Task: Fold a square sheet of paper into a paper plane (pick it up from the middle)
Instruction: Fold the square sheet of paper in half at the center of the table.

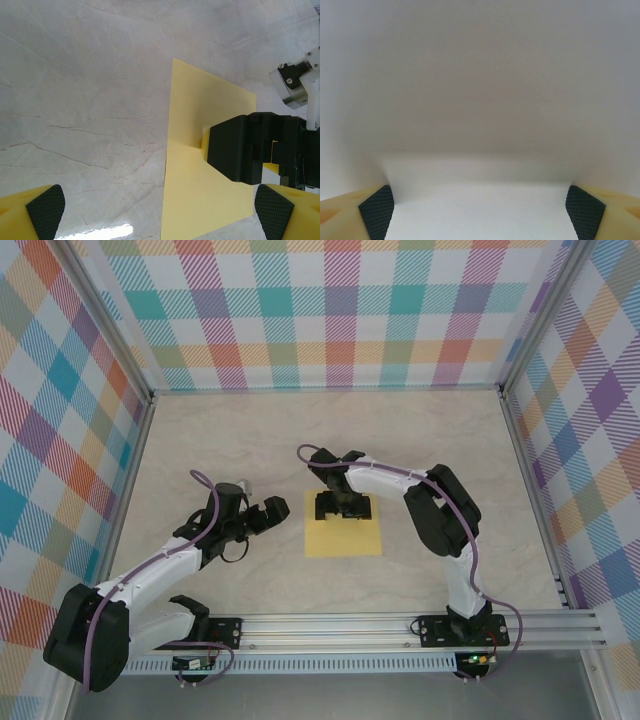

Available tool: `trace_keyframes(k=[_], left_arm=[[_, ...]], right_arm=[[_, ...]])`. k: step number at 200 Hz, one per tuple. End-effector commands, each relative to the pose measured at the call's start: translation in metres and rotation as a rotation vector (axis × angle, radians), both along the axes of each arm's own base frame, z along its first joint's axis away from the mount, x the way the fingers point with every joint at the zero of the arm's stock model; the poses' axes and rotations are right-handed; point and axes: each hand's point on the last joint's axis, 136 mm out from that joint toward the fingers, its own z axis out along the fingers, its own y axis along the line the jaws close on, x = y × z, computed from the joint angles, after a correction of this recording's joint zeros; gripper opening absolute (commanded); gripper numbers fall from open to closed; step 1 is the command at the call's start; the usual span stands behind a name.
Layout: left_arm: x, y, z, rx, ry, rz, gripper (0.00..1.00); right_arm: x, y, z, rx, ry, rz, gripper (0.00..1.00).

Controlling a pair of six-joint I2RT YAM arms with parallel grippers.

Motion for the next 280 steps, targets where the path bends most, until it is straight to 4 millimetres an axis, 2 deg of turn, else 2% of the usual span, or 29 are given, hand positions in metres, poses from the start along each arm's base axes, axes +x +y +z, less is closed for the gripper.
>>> trace_keyframes(k=[1, 86, 127, 145, 160, 187, 205, 249, 280], left_arm=[[-0.004, -0.001, -0.005, 0.010, 0.019, -0.013, 1.00], [-0.006, 0.000, -0.007, 0.010, 0.024, -0.012, 1.00], [-0.006, -0.001, -0.006, 0.009, 0.024, -0.017, 1.00], [-0.006, 0.000, -0.006, 0.009, 0.019, -0.014, 1.00], [-0.007, 0.000, -0.008, 0.003, 0.019, -0.007, 1.00], [-0.007, 0.001, -0.009, 0.005, 0.020, -0.008, 1.00], [-0.007, 0.001, -0.008, 0.004, 0.018, -0.009, 1.00], [-0.007, 0.001, -0.009, 0.004, 0.021, -0.006, 1.00], [-0.007, 0.001, -0.009, 0.005, 0.020, -0.005, 1.00]], right_arm=[[-0.017, -0.007, -0.030, -0.031, 0.095, -0.003, 0.89], [-0.012, -0.003, -0.022, -0.019, 0.083, 0.003, 0.86], [0.002, 0.001, 0.010, -0.013, 0.020, 0.024, 0.97], [0.003, 0.007, 0.017, 0.023, 0.009, 0.021, 1.00], [0.000, 0.009, 0.012, 0.033, 0.024, 0.010, 1.00], [-0.009, 0.002, -0.007, 0.005, 0.063, -0.008, 1.00], [-0.015, 0.005, -0.020, 0.016, 0.096, 0.005, 1.00], [-0.032, -0.007, -0.048, -0.061, 0.152, 0.011, 1.00], [-0.036, -0.010, -0.052, -0.060, 0.158, -0.001, 0.96]])
